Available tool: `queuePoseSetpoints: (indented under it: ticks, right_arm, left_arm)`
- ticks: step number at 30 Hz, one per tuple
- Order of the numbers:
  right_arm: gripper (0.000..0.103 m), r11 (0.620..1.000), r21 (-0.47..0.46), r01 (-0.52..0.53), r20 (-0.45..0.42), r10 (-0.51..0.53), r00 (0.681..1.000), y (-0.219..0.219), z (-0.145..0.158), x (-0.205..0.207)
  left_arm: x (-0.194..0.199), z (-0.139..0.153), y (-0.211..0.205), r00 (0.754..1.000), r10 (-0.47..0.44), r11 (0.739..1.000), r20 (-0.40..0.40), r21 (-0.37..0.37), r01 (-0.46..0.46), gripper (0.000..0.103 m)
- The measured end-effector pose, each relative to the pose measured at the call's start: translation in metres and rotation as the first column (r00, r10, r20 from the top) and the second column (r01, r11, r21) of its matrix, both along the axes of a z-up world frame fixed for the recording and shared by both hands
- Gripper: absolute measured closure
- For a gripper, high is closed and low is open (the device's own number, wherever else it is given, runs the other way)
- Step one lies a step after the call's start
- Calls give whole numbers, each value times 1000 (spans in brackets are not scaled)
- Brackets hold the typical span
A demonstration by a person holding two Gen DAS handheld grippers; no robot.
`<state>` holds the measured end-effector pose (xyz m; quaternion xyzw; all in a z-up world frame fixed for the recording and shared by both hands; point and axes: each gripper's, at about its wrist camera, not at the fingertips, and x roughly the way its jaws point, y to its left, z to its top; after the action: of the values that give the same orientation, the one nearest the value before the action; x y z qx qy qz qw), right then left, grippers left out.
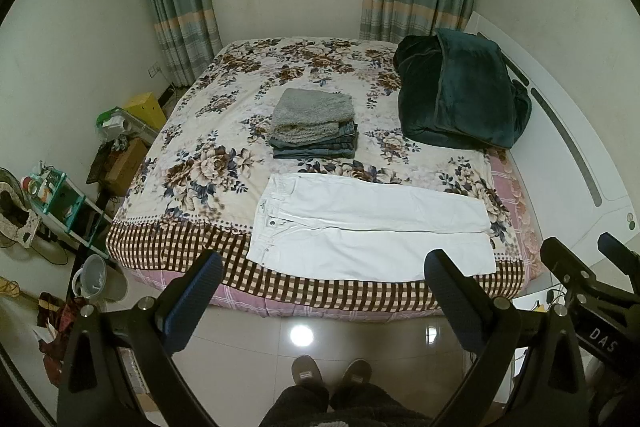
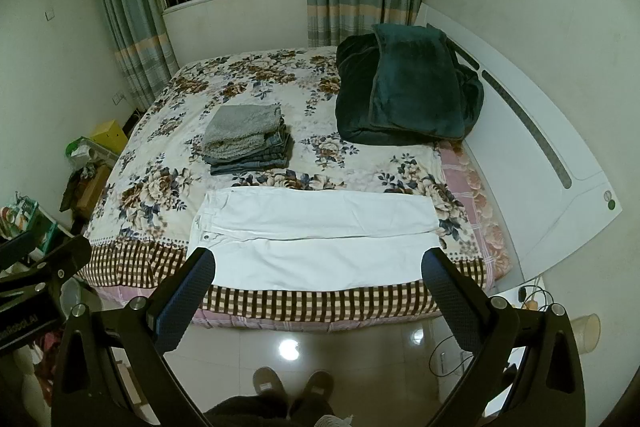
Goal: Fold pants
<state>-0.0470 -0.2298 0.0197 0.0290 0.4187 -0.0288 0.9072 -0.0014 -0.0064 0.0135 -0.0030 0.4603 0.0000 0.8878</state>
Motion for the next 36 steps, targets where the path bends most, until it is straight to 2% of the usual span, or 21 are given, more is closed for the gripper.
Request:
queuePoseSetpoints:
  ticks: [36]
  right_arm:
    - [0, 1000, 2, -4, -1, 4, 1000, 2, 6, -7]
  left_arm:
    - [0, 3, -2, 1000, 3, 1000, 1, -5, -3, 0]
